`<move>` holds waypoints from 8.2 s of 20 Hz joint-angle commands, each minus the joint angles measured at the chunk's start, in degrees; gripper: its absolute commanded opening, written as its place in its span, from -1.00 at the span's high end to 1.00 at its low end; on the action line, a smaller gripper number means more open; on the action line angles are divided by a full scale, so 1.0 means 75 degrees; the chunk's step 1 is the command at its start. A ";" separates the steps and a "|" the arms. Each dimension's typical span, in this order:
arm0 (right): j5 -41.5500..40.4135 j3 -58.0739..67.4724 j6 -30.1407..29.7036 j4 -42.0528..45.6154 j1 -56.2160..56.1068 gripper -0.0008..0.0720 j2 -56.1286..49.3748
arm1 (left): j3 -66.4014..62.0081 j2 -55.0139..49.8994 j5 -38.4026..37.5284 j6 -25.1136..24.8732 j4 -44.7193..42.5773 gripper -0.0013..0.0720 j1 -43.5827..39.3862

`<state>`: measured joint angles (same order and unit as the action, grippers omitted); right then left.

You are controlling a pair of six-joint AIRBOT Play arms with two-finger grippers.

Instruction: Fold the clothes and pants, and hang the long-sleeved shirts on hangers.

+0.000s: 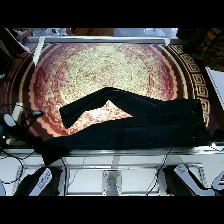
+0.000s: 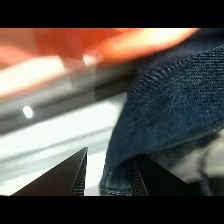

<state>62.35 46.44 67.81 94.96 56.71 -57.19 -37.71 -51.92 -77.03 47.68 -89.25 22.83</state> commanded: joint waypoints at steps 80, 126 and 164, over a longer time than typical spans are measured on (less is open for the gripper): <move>-0.2719 0.5508 0.2521 -0.4307 -0.4097 0.94 -0.5479 | -0.6266 -0.5202 0.3879 0.3529 0.2291 0.90 -0.0341; 0.0478 0.3171 0.1198 -0.2288 -0.4316 0.71 -0.4150 | -0.7163 -0.7117 0.2541 0.2104 0.0944 -0.26 -0.0571; 0.1113 0.3075 0.0749 -0.2119 -0.4328 0.06 -0.1807 | -0.7519 -0.5447 -0.2282 0.3459 0.1559 -0.16 0.0175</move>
<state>69.08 70.02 74.83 78.96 24.34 -76.82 -97.43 -97.51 -93.56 76.58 -85.97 23.90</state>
